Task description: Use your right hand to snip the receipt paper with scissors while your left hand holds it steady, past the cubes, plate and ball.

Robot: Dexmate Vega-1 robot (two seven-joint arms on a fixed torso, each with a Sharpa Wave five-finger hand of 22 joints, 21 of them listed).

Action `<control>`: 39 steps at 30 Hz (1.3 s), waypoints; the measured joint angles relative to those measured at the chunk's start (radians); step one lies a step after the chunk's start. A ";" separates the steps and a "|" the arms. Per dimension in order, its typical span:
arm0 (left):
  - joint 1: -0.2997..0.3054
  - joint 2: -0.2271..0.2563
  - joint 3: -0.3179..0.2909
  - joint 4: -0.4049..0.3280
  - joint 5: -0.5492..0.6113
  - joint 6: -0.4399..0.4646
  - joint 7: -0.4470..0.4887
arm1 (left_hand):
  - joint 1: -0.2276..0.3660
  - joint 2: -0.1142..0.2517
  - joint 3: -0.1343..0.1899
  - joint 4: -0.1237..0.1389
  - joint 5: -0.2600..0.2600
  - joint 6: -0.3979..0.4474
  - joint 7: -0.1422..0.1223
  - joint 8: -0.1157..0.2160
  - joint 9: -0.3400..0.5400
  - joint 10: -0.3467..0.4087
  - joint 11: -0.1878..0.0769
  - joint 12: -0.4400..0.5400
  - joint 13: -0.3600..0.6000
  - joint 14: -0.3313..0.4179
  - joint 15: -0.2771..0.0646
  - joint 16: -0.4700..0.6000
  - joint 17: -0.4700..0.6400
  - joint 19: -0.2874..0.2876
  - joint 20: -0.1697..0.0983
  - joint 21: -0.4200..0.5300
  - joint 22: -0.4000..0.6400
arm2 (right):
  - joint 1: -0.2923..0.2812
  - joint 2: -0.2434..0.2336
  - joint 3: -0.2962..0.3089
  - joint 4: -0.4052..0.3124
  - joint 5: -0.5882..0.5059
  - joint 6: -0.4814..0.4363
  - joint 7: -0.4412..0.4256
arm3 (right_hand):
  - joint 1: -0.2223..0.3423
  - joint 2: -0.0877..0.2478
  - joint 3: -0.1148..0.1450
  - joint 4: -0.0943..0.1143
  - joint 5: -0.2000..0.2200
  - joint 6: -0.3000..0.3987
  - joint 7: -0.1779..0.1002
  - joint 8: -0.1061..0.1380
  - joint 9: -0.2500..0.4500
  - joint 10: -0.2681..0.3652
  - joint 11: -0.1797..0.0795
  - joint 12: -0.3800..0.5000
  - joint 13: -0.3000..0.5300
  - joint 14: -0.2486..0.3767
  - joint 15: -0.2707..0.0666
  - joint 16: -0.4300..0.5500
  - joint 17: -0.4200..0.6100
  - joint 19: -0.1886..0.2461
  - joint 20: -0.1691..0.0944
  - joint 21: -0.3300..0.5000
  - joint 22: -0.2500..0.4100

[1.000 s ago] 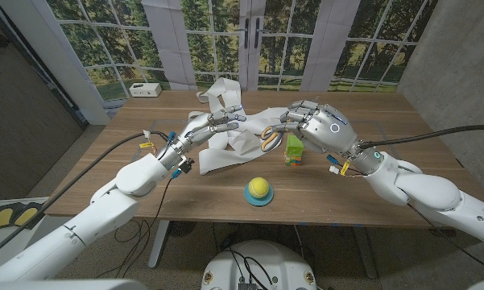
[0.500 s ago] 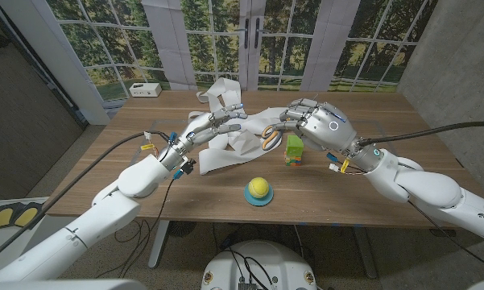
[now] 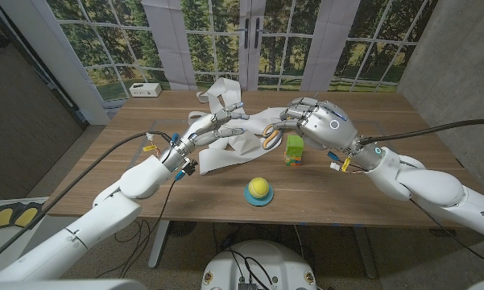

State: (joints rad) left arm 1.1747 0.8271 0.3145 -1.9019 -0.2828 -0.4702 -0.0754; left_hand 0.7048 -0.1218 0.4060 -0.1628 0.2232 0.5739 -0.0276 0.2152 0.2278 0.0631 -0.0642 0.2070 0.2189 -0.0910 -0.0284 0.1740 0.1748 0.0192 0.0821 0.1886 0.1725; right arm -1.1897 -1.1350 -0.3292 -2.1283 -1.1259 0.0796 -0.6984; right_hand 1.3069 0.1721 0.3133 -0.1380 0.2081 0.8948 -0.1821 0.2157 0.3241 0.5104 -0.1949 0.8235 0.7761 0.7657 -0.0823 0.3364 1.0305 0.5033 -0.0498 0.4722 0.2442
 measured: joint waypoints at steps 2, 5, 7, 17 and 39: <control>0.005 0.001 -0.003 -0.010 0.012 0.011 0.012 | 0.008 -0.012 -0.009 -0.001 0.017 0.018 -0.006 0.013 0.003 0.000 0.000 0.003 -0.001 0.000 0.000 0.001 0.000 0.001 0.000 0.000 0.000 | 0.000 -0.001 0.001 0.000 0.000 0.000 -0.001 | 0.000 0.000 0.002 0.002 0.000 0.000 0.000 0.000 0.000 0.000 0.000 0.000 0.000 0.000 0.000 0.000 0.000 0.000 0.000 0.000 0.000; 0.011 0.002 -0.006 -0.020 0.021 0.020 0.023 | 0.036 -0.009 -0.013 0.002 0.047 0.057 -0.006 0.027 0.007 0.011 0.000 0.010 -0.001 0.007 -0.006 0.004 0.000 0.020 -0.002 0.004 0.000 | 0.000 -0.003 0.002 0.000 -0.001 0.000 -0.003 | 0.000 0.000 0.003 0.003 0.000 0.000 0.000 0.000 0.000 0.000 0.000 -0.001 0.000 0.000 0.000 0.000 0.000 0.000 0.000 0.005 0.000; 0.014 0.002 -0.008 -0.025 0.028 0.029 0.033 | 0.058 -0.002 -0.014 0.003 0.064 0.076 -0.006 0.031 0.007 0.018 0.004 0.016 -0.001 0.013 -0.006 0.004 -0.002 0.025 -0.005 0.004 0.000 | 0.000 -0.004 0.004 -0.001 -0.001 0.001 -0.005 | 0.000 0.000 0.003 0.003 0.000 0.000 0.000 0.000 0.000 0.000 0.000 -0.001 0.000 0.000 0.000 0.000 0.000 0.000 0.000 0.008 0.000; 0.028 0.007 -0.014 -0.055 0.058 0.057 0.061 | 0.137 0.042 -0.019 0.008 0.125 0.099 -0.010 0.017 -0.009 0.059 -0.034 0.035 -0.005 0.023 -0.006 0.004 -0.003 0.042 -0.013 0.008 0.000 | -0.004 -0.006 0.007 -0.004 -0.002 0.001 -0.008 | -0.001 -0.004 0.003 0.003 0.000 0.000 0.000 0.000 0.003 0.000 0.000 -0.007 0.006 0.000 0.000 -0.004 0.005 -0.003 0.003 0.013 0.000; 0.027 0.002 0.001 -0.066 0.080 0.085 0.069 | 0.171 0.050 -0.081 0.034 0.185 0.123 -0.044 -0.015 -0.037 0.022 -0.052 0.010 -0.019 0.021 -0.007 0.004 -0.003 0.035 -0.057 -0.001 0.000 | 0.018 0.010 -0.013 0.002 -0.007 0.015 -0.003 | 0.005 -0.003 0.003 0.003 0.000 0.000 0.000 0.000 0.003 0.000 0.000 -0.008 0.006 0.000 0.000 -0.008 0.006 -0.009 -0.002 0.035 0.005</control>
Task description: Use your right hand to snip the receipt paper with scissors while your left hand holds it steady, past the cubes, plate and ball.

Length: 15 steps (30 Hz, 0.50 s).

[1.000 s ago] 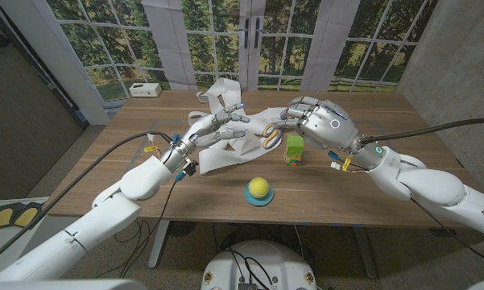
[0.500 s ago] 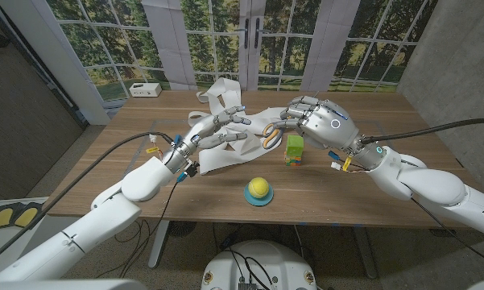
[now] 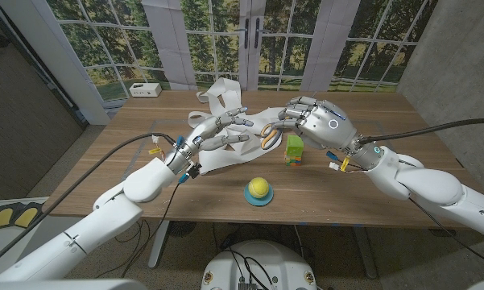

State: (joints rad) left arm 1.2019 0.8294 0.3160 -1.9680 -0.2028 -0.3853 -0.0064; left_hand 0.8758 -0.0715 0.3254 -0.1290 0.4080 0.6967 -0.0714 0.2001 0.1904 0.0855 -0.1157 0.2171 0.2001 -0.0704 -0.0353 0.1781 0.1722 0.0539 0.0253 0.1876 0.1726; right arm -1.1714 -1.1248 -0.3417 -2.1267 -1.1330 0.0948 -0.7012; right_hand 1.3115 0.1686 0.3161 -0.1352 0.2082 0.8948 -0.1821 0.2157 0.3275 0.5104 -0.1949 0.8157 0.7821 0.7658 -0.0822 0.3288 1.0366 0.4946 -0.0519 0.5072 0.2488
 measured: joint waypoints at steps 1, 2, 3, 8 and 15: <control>0.000 -0.003 0.002 0.000 0.000 0.002 0.001 | 0.000 0.000 -0.003 0.003 0.004 0.000 0.000 -0.001 0.000 -0.010 0.003 -0.003 0.000 -0.005 0.002 -0.001 0.000 -0.004 0.002 -0.003 0.000 | 0.000 0.000 0.000 0.000 0.000 0.001 0.000 | 0.000 0.000 0.000 0.000 0.002 0.000 0.000 0.000 0.000 0.000 0.000 0.000 0.000 0.000 0.000 0.000 0.002 0.000 0.000 0.000 0.000; -0.001 -0.005 0.004 0.000 0.001 0.002 0.002 | 0.000 0.000 -0.005 0.005 0.005 0.000 0.000 -0.001 0.000 -0.014 0.007 -0.003 0.000 -0.005 0.001 -0.005 0.000 -0.010 0.003 -0.003 0.000 | 0.001 0.001 -0.001 0.001 -0.001 0.002 0.000 | 0.000 0.000 0.000 0.000 0.004 0.000 0.000 0.000 0.000 0.000 0.000 0.000 0.000 0.000 0.000 -0.003 0.003 0.000 0.000 0.000 0.000; -0.001 -0.007 0.005 0.000 0.001 0.002 0.002 | 0.000 0.000 -0.005 0.005 0.005 0.001 -0.001 -0.001 0.000 -0.015 0.009 -0.003 0.000 -0.005 0.001 -0.005 0.000 -0.010 0.003 -0.003 0.000 | 0.001 0.001 -0.001 0.001 -0.002 0.003 0.000 | 0.000 0.000 -0.001 -0.001 0.004 0.000 0.000 0.000 0.000 0.000 0.000 0.000 0.000 0.000 0.000 -0.004 0.003 0.000 0.000 0.000 0.000; -0.004 -0.018 0.018 0.000 0.021 0.015 0.023 | 0.000 0.000 -0.012 0.004 0.005 0.005 -0.005 -0.001 0.000 -0.015 0.009 -0.003 0.000 -0.005 0.001 -0.005 0.000 -0.013 -0.001 -0.003 0.000 | 0.014 0.008 -0.012 0.005 -0.005 0.008 0.002 | 0.000 0.000 -0.001 -0.001 0.004 0.000 0.000 0.000 0.000 0.002 -0.002 0.000 0.000 0.000 0.000 -0.004 0.003 0.000 0.000 0.008 0.000; -0.017 -0.034 0.041 0.003 0.040 0.030 0.032 | 0.004 0.004 -0.020 0.012 0.010 0.005 -0.005 -0.008 0.000 -0.017 0.018 -0.003 0.000 -0.005 0.001 -0.005 0.000 -0.015 -0.024 -0.003 0.000 | 0.021 0.009 -0.017 0.006 -0.009 0.010 0.005 | 0.000 0.000 -0.001 -0.001 0.004 0.000 0.000 0.000 0.000 0.004 -0.004 -0.007 0.000 0.000 0.000 -0.004 0.003 -0.004 0.004 0.015 0.000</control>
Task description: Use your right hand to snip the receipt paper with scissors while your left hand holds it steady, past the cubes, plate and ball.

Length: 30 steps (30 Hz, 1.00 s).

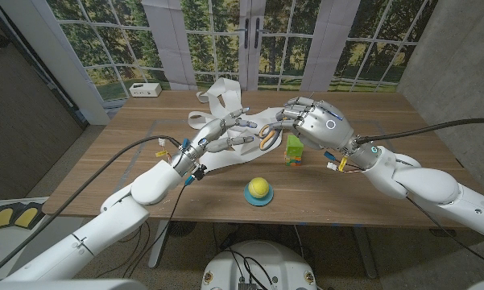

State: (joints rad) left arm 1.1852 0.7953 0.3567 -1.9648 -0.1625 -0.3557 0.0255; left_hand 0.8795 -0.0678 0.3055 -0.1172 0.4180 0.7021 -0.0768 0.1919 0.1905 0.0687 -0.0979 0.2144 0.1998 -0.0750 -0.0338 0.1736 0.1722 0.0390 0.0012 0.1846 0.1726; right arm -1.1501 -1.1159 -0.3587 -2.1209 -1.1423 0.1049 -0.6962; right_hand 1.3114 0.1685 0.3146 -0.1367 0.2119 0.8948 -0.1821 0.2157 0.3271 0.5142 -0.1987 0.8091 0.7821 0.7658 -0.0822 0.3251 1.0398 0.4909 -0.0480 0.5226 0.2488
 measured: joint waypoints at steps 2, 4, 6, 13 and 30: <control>-0.002 -0.004 0.007 0.003 0.001 0.001 0.000 | 0.000 0.000 0.000 0.000 0.000 0.000 0.000 0.000 0.000 0.000 0.000 0.000 0.000 0.000 0.000 0.000 0.000 0.000 0.000 0.000 0.000 | 0.000 0.000 0.000 0.000 -0.001 0.000 0.001 | 0.000 0.000 0.000 0.000 0.000 0.000 0.000 0.000 0.000 0.000 0.000 0.000 0.000 0.000 0.000 -0.004 0.000 -0.002 0.002 0.000 0.000; -0.007 -0.010 0.017 0.008 0.003 0.003 0.001 | 0.005 0.005 -0.003 -0.003 0.004 0.000 0.000 0.000 0.000 -0.004 0.004 0.000 0.000 0.000 0.000 0.000 0.000 0.000 0.000 0.000 0.000 | 0.002 0.000 -0.001 0.000 -0.003 0.000 0.001 | 0.000 0.000 0.000 0.000 0.000 0.000 0.000 0.000 0.000 0.000 0.000 -0.001 0.000 0.000 0.000 -0.004 0.000 -0.002 0.002 0.000 0.000; -0.009 -0.015 0.024 0.012 0.003 0.003 0.001 | 0.005 0.005 -0.004 -0.004 0.004 0.000 0.000 0.000 0.000 -0.004 0.004 0.000 0.000 0.000 0.000 0.000 0.000 0.000 0.000 0.000 0.000 | 0.002 0.000 -0.001 0.000 -0.004 0.000 0.002 | 0.000 0.000 0.000 0.000 0.000 0.000 0.000 0.000 0.000 0.000 0.000 -0.001 0.001 0.000 0.000 -0.004 0.000 -0.002 0.002 0.000 0.000; -0.017 -0.025 0.041 0.021 -0.004 0.005 -0.001 | 0.013 0.013 -0.008 0.000 0.004 -0.004 0.004 0.000 0.000 -0.007 0.007 0.000 0.000 0.000 0.000 0.005 0.000 0.000 0.000 0.000 0.000 | 0.003 -0.003 -0.003 0.000 -0.007 -0.002 0.005 | 0.000 0.000 -0.001 -0.001 0.000 0.000 0.000 0.000 0.000 0.000 0.000 -0.002 0.000 0.000 0.000 -0.004 0.000 -0.002 0.002 0.007 0.000; -0.042 -0.043 0.073 0.030 0.000 0.020 0.002 | 0.012 0.033 -0.022 0.014 0.004 0.002 0.009 0.000 0.000 -0.007 0.007 0.000 -0.003 0.000 0.000 0.005 0.000 0.004 0.004 0.000 0.000 | 0.010 0.000 -0.016 0.004 -0.030 -0.016 0.000 | 0.000 0.000 -0.003 -0.003 0.000 0.000 0.000 -0.007 0.000 0.000 0.000 -0.002 0.003 0.000 0.000 -0.004 0.005 -0.014 0.000 0.022 0.000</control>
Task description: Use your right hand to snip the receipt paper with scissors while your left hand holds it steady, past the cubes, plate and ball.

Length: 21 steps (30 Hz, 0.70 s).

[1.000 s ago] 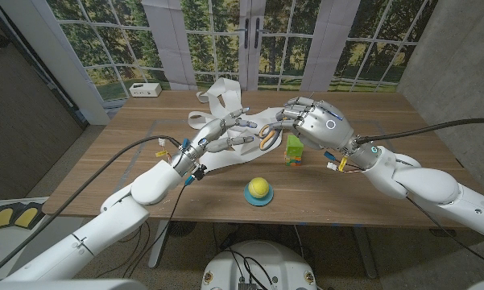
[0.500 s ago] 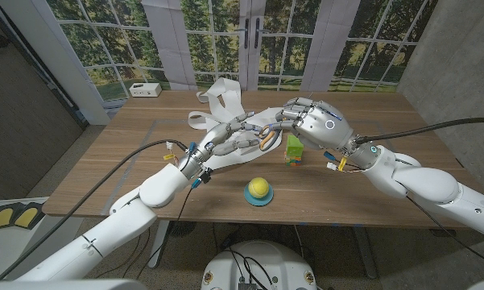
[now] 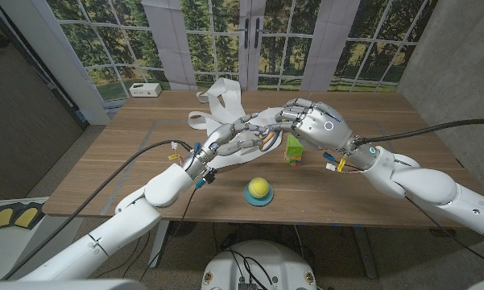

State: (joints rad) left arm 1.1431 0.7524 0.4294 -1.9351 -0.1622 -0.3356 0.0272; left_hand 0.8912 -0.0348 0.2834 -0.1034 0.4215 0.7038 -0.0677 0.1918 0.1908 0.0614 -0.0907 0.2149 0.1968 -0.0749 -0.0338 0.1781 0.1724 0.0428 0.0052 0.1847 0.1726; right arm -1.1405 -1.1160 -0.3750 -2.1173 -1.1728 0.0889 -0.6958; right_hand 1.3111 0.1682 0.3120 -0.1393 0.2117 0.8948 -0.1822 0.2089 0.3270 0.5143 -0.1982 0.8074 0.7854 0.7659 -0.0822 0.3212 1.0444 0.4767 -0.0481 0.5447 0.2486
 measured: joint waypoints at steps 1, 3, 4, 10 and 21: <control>-0.001 -0.001 0.001 0.001 0.000 0.000 0.000 | 0.000 0.000 0.000 0.000 0.000 0.000 0.000 0.000 0.000 0.000 0.000 0.000 -0.001 0.000 0.000 0.000 0.000 0.000 0.000 0.000 0.000 | 0.000 0.000 0.000 0.000 -0.001 -0.001 -0.001 | 0.000 0.000 0.000 0.000 0.000 0.000 0.000 0.000 0.000 0.000 0.000 0.000 0.000 0.000 0.000 0.000 0.000 0.000 0.000 0.000 0.000; -0.005 -0.001 0.005 0.003 0.000 0.000 0.000 | 0.002 0.002 0.000 0.000 0.000 0.004 0.004 0.000 0.000 0.000 0.000 0.000 -0.002 0.000 0.000 0.000 0.000 0.000 0.000 0.000 0.000 | 0.000 0.000 0.000 0.000 -0.002 -0.001 -0.001 | 0.000 0.000 0.000 0.000 0.000 0.000 0.000 0.000 0.000 0.002 0.002 0.000 0.000 0.000 0.000 0.000 0.000 0.000 0.000 0.001 0.000; -0.006 -0.002 0.007 0.004 0.002 -0.003 -0.002 | 0.004 0.004 0.000 0.000 0.000 0.005 0.005 0.000 0.000 0.000 0.000 0.000 -0.002 0.000 0.000 0.000 0.000 0.000 0.000 0.000 0.000 | 0.001 -0.002 0.000 -0.002 -0.003 -0.001 -0.002 | 0.000 0.000 0.000 0.000 0.000 0.000 0.000 0.000 0.000 0.004 0.004 -0.001 0.000 0.000 0.000 0.000 0.000 0.000 0.000 0.001 0.000; -0.012 -0.002 0.014 0.004 0.002 -0.004 -0.008 | 0.004 0.004 -0.004 0.004 0.000 0.007 0.003 0.000 0.000 0.000 0.000 0.000 -0.002 0.000 0.000 0.000 0.000 -0.002 0.002 0.000 0.000 | 0.002 -0.009 0.000 -0.005 -0.006 -0.002 -0.006 | 0.000 0.000 -0.001 -0.001 0.003 0.004 -0.004 -0.001 0.000 0.004 0.004 -0.003 0.000 0.000 0.000 -0.008 0.000 0.000 0.000 0.008 0.000; -0.016 0.003 0.022 -0.002 -0.001 -0.001 -0.016 | -0.003 0.011 -0.012 0.006 0.000 0.003 0.007 0.000 0.000 0.000 0.000 0.000 -0.002 0.000 0.000 0.000 0.000 0.002 0.009 0.000 0.000 | 0.003 -0.014 -0.001 -0.011 -0.013 -0.001 -0.010 | 0.000 0.000 -0.002 -0.002 0.003 0.004 -0.004 -0.001 0.001 0.004 0.004 -0.010 0.000 0.004 -0.004 -0.008 0.002 -0.007 0.001 0.017 0.000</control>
State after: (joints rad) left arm 1.1273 0.7550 0.4516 -1.9376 -0.1632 -0.3361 0.0107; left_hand 0.8885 -0.0243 0.2714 -0.0970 0.4214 0.7071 -0.0603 0.1919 0.1909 0.0614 -0.0908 0.2149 0.1952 -0.0749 -0.0338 0.1781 0.1724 0.0444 0.0145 0.1847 0.1726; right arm -1.1378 -1.1301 -0.3757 -2.1285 -1.1855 0.0875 -0.7059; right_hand 1.3110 0.1681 0.3105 -0.1409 0.2149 0.8986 -0.1859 0.2081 0.3275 0.5181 -0.1945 0.7976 0.7859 0.7698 -0.0861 0.3135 1.0461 0.4701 -0.0473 0.5612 0.2485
